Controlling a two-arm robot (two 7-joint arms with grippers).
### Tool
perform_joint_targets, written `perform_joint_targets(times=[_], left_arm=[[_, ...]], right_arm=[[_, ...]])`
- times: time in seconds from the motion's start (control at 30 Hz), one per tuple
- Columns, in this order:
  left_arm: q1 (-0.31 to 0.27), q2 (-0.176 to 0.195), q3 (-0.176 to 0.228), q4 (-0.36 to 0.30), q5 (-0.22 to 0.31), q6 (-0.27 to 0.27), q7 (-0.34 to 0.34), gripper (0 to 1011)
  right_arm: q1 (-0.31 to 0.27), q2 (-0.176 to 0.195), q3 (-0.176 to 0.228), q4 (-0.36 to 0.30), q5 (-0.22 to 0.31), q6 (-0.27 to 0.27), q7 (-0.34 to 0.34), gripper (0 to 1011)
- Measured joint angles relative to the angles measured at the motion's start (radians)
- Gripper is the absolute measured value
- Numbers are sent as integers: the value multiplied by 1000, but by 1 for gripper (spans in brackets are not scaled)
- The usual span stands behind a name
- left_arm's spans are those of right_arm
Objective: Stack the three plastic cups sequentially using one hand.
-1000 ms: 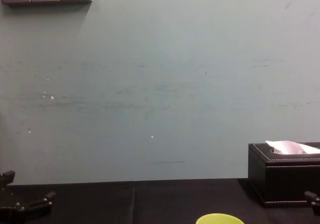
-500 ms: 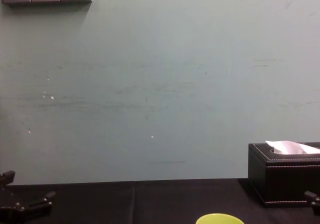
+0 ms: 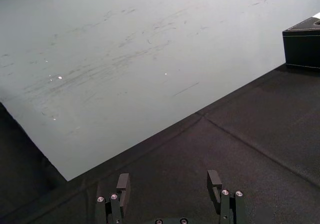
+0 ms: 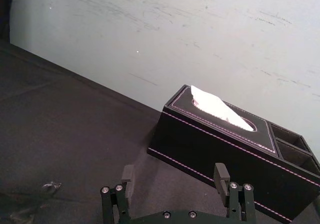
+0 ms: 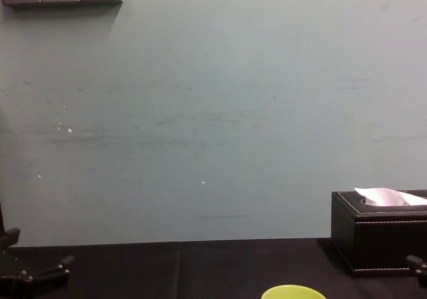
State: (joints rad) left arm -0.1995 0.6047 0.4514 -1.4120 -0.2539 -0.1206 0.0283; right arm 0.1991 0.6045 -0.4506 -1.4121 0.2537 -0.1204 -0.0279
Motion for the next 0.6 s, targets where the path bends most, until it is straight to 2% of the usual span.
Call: perform_joint_targets(times=[0.13, 0.27, 0.43, 0.6], left_arm=[[0, 0, 0, 0, 0, 0, 0, 1010], [0, 0, 0, 0, 0, 0, 0, 1010], [0, 0, 0, 0, 0, 0, 0, 1010], [0, 0, 0, 0, 0, 0, 0, 1010]], right_arm=[[-14, 1, 17, -20, 2, 6, 5, 1004], [-44, 21, 53, -77, 29, 28, 25, 1004], [-82, 54, 104, -153, 80, 57, 58, 1004], [-135, 105, 174, -234, 153, 90, 112, 1004]])
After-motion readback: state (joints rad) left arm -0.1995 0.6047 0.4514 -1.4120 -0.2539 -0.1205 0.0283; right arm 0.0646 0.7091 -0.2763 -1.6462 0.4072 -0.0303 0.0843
